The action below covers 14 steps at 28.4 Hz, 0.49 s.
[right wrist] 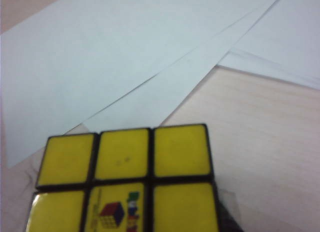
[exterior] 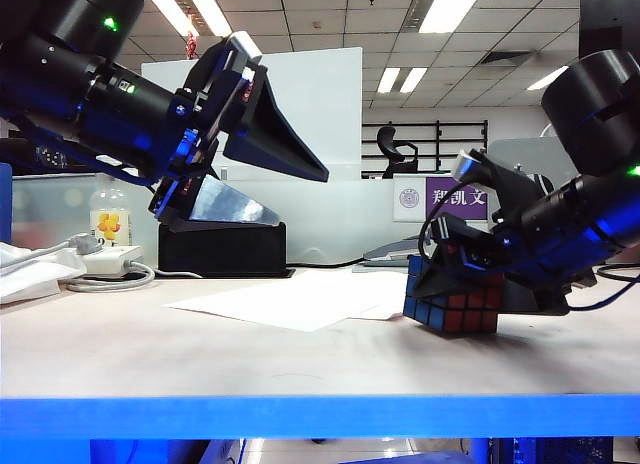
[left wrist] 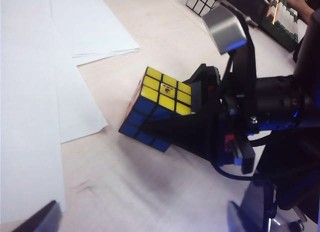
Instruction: Rotate the Rubik's Cube so that the bottom side is facing up.
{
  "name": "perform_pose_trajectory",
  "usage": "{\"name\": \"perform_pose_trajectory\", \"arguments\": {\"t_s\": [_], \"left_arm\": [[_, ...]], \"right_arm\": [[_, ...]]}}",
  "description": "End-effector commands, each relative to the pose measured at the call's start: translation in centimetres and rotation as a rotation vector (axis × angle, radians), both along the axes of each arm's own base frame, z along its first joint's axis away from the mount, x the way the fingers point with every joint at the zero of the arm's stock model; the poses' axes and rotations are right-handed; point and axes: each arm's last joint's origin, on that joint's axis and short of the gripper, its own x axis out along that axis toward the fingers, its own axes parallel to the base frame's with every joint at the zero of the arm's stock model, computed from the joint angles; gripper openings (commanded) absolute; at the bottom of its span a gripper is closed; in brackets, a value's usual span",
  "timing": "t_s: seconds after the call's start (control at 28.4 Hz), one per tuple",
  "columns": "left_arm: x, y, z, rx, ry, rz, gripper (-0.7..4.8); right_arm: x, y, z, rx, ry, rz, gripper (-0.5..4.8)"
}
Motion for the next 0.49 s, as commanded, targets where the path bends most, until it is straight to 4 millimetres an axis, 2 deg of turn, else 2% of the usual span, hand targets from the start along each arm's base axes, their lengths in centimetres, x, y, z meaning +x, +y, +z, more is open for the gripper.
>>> {"name": "perform_pose_trajectory", "arguments": {"t_s": [0.04, 0.25, 0.35, 0.49], "left_arm": [[0.02, 0.00, 0.36, -0.006, -0.027, -0.003, 4.35], [0.03, 0.01, 0.36, -0.006, -0.027, -0.003, 4.35], [0.02, 0.00, 0.36, -0.006, -0.027, -0.003, 4.35], [0.03, 0.01, 0.36, -0.006, -0.026, -0.002, 4.35]], "right_arm": [[0.27, 0.18, 0.68, 0.027, -0.054, 0.012, 1.50], [0.25, 0.23, 0.70, 0.039, -0.051, 0.027, 1.45], [0.27, 0.34, 0.92, 0.092, -0.043, 0.042, 0.83], [0.38, 0.48, 1.47, 0.169, -0.054, 0.049, 0.73]]}}
